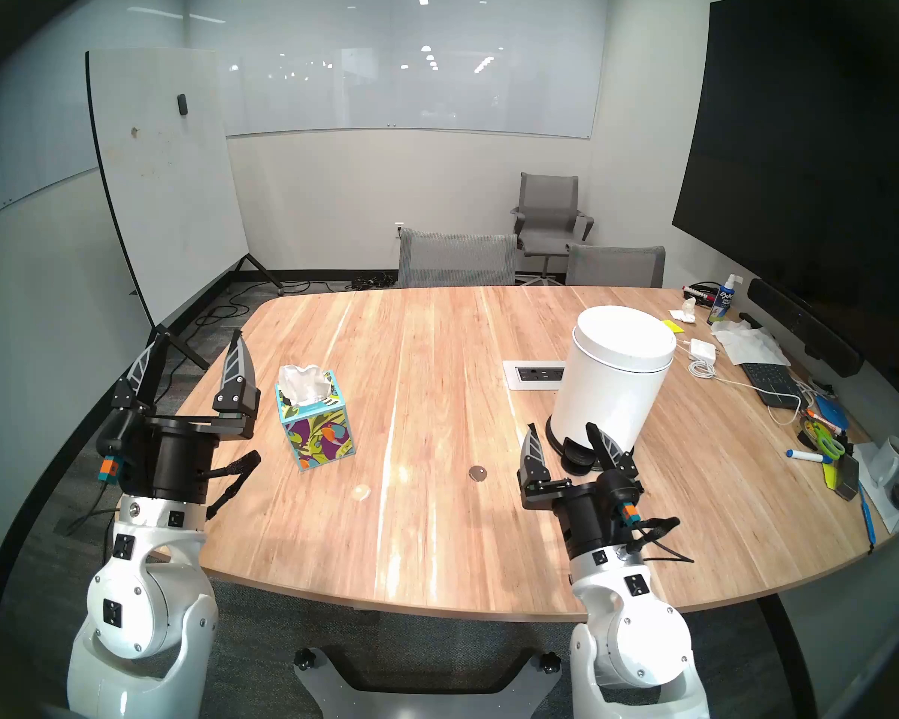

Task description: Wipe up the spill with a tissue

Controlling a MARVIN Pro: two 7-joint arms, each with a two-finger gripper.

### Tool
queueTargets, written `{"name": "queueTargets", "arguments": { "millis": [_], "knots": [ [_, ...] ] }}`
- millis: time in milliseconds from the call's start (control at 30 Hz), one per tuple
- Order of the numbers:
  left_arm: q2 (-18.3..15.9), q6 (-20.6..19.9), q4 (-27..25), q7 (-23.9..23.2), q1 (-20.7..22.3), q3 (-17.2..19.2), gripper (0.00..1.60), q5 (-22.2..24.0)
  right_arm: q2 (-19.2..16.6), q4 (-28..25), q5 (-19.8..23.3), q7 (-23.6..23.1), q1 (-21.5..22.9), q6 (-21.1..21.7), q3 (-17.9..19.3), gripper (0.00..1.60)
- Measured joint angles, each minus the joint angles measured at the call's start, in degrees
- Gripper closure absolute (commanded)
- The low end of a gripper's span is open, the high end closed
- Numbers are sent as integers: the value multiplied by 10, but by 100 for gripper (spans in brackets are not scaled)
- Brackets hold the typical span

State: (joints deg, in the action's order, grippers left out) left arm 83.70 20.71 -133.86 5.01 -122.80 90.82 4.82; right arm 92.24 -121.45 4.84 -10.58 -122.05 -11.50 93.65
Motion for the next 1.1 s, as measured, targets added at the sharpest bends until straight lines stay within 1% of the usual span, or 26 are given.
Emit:
{"name": "queueTargets", "arguments": {
  "millis": [267,433,567,800,967,1100],
  "knots": [
    [-1,-8,4,-4,1,2,0,7,0,0,0,0,0,0,0,0],
    [-6,-13,25,-10,11,10,0,13,-1,0,0,0,0,0,0,0],
    [-9,-1,50,-15,19,15,0,15,-1,1,0,0,0,0,0,0],
    [-16,40,89,-25,38,27,0,8,-1,1,0,0,0,0,0,0],
    [-18,47,116,-25,58,37,0,2,-1,1,1,0,0,0,0,0],
    [-20,46,140,-18,84,50,0,1,-1,1,1,0,0,0,0,0]
  ]
}}
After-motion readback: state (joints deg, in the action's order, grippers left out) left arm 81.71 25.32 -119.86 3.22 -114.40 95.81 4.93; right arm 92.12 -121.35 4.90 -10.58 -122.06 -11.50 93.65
